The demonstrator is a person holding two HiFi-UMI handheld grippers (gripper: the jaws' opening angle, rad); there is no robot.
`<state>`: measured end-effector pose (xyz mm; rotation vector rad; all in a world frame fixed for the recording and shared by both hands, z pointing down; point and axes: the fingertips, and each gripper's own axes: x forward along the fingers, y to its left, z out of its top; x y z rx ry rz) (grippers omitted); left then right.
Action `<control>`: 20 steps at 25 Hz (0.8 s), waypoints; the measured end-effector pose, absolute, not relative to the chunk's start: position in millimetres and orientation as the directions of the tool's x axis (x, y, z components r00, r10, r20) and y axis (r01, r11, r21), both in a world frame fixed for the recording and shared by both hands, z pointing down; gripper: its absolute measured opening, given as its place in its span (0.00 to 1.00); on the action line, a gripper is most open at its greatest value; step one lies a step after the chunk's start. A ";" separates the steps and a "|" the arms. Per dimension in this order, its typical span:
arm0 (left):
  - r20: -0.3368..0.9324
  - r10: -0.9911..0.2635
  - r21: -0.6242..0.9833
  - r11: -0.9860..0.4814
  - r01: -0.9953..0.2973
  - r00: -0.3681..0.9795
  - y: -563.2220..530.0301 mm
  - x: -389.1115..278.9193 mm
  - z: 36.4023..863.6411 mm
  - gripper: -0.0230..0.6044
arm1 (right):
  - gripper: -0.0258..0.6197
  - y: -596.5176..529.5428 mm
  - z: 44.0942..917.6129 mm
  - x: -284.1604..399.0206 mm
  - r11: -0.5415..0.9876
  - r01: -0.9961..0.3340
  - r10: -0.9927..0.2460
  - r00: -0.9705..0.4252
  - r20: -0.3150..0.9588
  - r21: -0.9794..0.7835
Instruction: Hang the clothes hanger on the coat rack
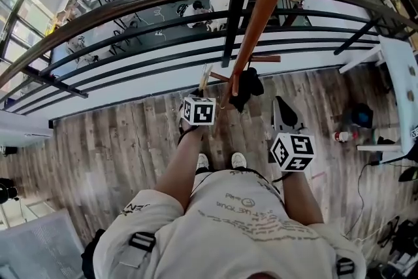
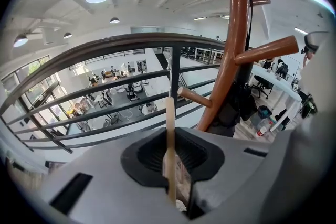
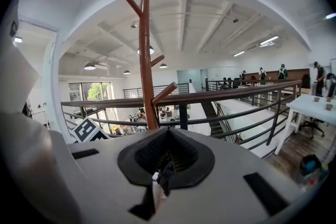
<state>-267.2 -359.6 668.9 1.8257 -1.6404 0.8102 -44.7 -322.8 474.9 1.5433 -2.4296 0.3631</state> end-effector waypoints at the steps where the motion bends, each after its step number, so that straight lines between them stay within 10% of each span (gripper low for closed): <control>1: 0.748 -0.660 0.005 -0.109 -0.994 0.076 -362.0 -264.9 670.8 0.12 | 0.04 -322.5 478.1 -41.9 0.403 -0.910 -0.847 -0.411 0.337 -0.097; 20: 0.801 -0.595 -0.052 -0.169 -0.984 0.060 -369.8 -240.3 700.6 0.12 | 0.04 -337.7 491.1 -17.3 0.348 -0.921 -0.845 -0.390 0.366 -0.177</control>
